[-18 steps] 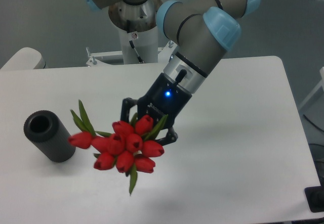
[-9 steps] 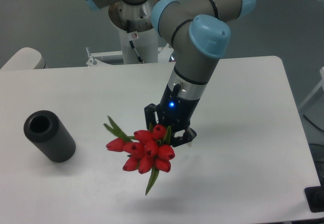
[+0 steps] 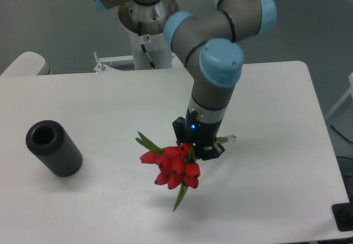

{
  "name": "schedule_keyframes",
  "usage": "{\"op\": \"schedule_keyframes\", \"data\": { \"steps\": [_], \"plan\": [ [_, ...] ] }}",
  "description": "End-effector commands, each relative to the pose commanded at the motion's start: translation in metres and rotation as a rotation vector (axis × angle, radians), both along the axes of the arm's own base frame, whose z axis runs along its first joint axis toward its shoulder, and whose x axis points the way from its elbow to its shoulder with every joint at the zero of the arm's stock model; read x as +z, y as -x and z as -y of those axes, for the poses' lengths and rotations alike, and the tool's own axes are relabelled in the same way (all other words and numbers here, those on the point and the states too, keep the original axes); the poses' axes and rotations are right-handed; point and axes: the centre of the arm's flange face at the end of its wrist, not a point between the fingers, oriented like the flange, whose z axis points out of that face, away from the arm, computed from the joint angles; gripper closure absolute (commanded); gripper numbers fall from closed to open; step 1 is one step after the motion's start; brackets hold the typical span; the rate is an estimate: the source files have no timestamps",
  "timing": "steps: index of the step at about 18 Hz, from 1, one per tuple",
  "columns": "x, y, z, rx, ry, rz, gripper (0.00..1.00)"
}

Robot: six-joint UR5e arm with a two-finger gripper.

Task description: Pick up the flowers from the vase

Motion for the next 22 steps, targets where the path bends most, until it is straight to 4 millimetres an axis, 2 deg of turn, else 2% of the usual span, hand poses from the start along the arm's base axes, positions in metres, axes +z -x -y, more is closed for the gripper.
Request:
{"op": "schedule_keyframes", "data": {
  "steps": [3,9,22],
  "plan": [
    [-0.004,0.012,-0.003,-0.027,0.038,-0.023,0.83],
    [-0.012,0.019,-0.001,-0.062,0.1,-0.052,0.81],
    [-0.02,0.023,-0.001,-0.101,0.123,-0.056,0.82]
  ]
}}
